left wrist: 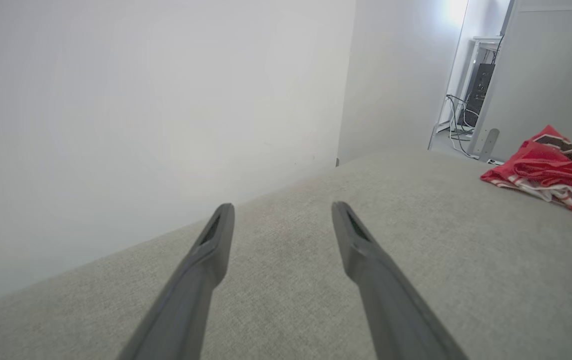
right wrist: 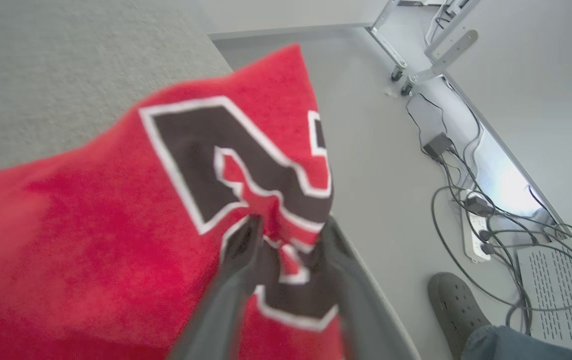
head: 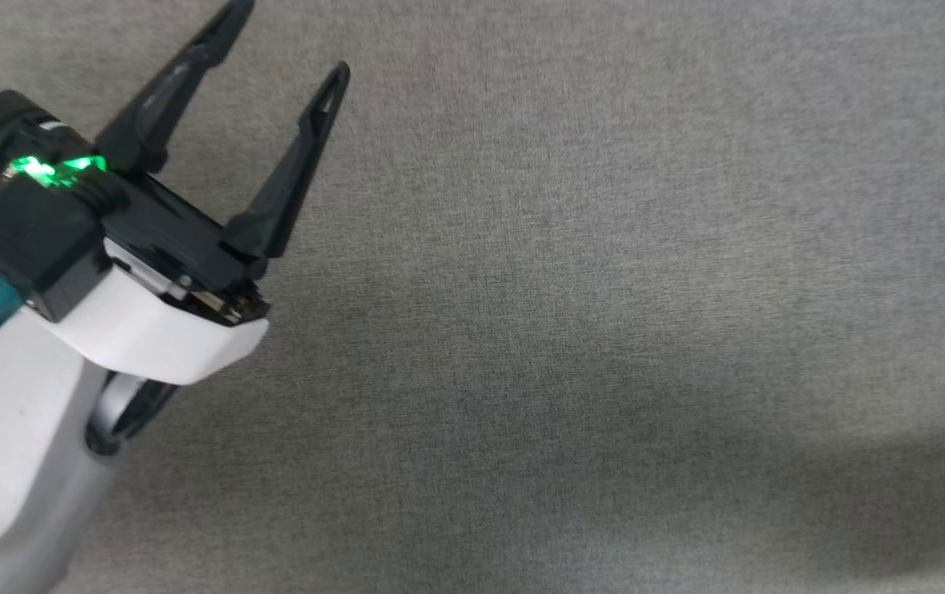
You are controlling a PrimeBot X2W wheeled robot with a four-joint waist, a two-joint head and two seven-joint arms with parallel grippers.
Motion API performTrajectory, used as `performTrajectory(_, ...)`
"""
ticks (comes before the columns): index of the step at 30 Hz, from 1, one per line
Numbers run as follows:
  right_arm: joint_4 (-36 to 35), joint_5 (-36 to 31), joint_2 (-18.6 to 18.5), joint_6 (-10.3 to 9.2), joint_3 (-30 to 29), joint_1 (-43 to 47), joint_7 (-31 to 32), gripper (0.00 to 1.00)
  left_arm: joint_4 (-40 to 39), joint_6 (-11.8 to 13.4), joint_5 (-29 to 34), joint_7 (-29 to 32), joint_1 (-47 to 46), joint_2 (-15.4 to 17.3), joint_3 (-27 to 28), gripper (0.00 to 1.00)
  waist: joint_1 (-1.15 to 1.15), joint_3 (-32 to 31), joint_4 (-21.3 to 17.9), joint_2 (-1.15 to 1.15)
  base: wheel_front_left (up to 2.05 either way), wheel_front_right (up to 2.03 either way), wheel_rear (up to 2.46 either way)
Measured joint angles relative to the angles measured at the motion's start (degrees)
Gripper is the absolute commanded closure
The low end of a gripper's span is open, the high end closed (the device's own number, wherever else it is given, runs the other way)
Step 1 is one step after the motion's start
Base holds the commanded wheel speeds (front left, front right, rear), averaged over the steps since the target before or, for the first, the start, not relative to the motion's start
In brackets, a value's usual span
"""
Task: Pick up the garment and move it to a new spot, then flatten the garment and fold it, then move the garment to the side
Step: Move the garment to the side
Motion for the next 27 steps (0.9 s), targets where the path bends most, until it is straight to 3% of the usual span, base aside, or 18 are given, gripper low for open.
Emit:
performTrajectory(4,0.77,0.03,-2.14,0.01,4.55,1.43,-3.19,0.00,0.19,0.00,0.04,0.00,2.38,-2.60,1.21,0.00,0.00,-2.80,0.29,0.00,0.00,0.00,0.00)
performTrajectory(6,1.01,0.73,-3.19,0.00,10.29,4.48,-5.04,0.00,1.56,0.00,0.04,0.00,5.99,-4.79,2.98,0.00,0.00,-5.81,0.69,0.00,0.00,0.00,0.00)
performTrajectory(16,4.49,9.05,-0.94,0.01,30.74,10.12,-14.44,0.00,7.05,0.00,0.04,0.00,20.83,-11.16,9.17,0.00,0.00,-17.76,2.85,0.00,0.00,0.00,0.00)
performTrajectory(27,10.73,14.35,2.72,0.00,40.58,17.67,-29.36,0.00,13.16,0.00,0.44,0.00,32.88,-16.23,14.66,0.00,0.00,-28.44,7.32,0.00,0.00,0.00,0.00)
